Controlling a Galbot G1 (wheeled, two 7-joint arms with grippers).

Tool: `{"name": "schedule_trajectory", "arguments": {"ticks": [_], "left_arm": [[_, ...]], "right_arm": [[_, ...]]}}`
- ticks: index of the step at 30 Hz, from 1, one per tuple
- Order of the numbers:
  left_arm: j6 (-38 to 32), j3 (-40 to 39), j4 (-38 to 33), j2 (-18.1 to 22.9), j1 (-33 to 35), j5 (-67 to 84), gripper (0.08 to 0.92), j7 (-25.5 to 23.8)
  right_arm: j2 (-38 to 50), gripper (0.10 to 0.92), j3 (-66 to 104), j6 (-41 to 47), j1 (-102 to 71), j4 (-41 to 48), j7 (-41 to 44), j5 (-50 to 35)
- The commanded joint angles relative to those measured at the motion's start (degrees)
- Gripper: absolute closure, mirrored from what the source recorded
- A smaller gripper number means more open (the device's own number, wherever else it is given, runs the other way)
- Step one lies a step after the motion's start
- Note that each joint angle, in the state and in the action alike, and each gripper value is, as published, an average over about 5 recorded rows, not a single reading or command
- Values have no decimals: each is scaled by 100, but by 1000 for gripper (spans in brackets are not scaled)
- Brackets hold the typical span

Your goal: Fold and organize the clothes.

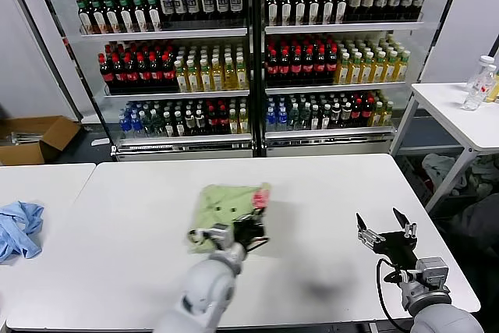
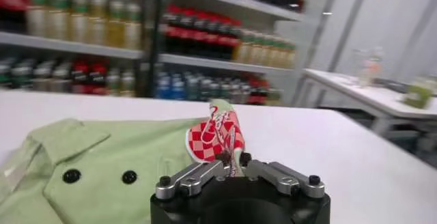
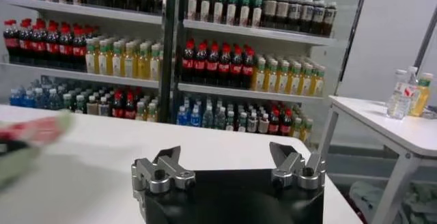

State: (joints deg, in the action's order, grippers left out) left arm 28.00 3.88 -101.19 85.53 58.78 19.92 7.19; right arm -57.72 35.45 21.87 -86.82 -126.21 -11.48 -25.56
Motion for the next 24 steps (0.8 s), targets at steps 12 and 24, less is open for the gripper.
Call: {"name": "schedule_trajectory", "arguments": {"ticks": [12, 24], "left_arm": [[-690, -581, -759, 158, -32, -720, 505, 477], [-1041, 1763, -1974, -1083, 2021, -134, 194, 662]], "right_arm": [[-243, 203, -1137, 334, 1202, 833, 95, -791], [-1421, 203, -2707, 880, 3178, 3032, -897, -1062]]}}
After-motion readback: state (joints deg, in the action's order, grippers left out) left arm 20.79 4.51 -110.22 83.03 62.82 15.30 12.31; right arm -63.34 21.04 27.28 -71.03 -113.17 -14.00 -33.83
